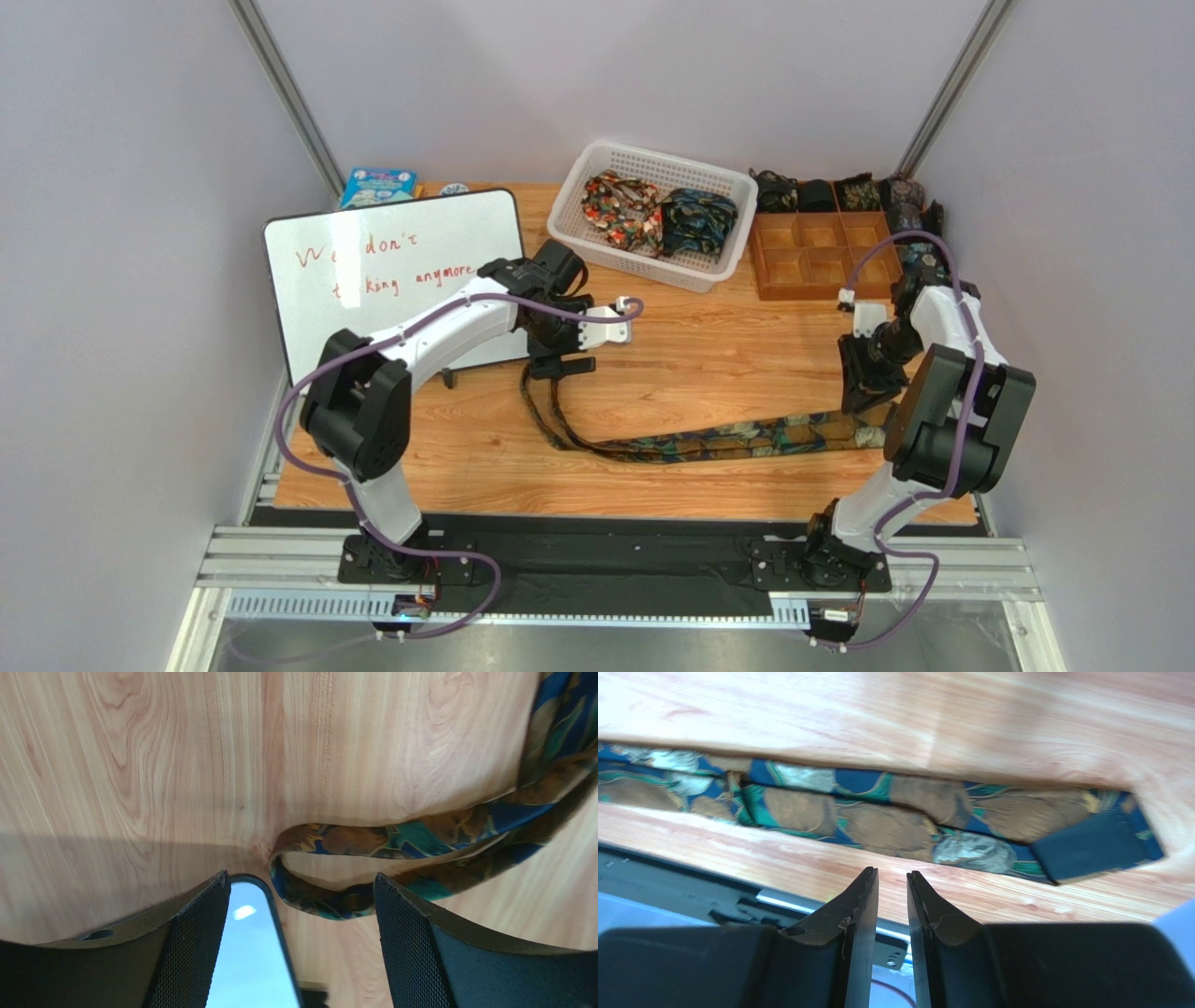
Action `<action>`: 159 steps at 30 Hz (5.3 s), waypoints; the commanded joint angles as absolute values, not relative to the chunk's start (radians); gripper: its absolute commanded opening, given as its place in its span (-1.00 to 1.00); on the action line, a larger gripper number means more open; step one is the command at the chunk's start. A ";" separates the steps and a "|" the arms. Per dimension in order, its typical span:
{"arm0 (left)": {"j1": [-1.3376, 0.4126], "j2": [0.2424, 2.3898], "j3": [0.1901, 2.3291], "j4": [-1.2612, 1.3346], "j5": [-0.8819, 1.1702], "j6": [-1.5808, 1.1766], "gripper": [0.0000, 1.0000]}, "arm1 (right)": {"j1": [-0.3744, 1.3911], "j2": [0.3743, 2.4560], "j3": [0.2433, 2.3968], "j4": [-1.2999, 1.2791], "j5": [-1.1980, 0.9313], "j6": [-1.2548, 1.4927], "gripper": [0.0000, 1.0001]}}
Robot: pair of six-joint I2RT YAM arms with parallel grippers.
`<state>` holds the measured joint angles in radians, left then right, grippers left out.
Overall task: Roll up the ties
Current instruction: Flatten out the tie at the center of the board, then roll the tie at the center of the board.
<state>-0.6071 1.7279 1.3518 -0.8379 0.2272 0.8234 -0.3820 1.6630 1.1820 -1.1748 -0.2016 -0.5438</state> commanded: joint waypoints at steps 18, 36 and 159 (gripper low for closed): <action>-0.630 1.931 1.416 -0.850 0.114 1.241 -0.09 | -0.342 1.847 1.072 -1.028 -0.196 -0.548 -0.43; -0.630 1.867 1.349 -0.916 0.126 1.325 0.47 | -0.374 1.873 1.095 -1.042 -0.193 -0.557 -0.43; -0.419 1.297 0.756 -0.783 0.261 1.146 0.72 | 0.770 1.922 1.204 -0.133 -0.784 0.647 -0.86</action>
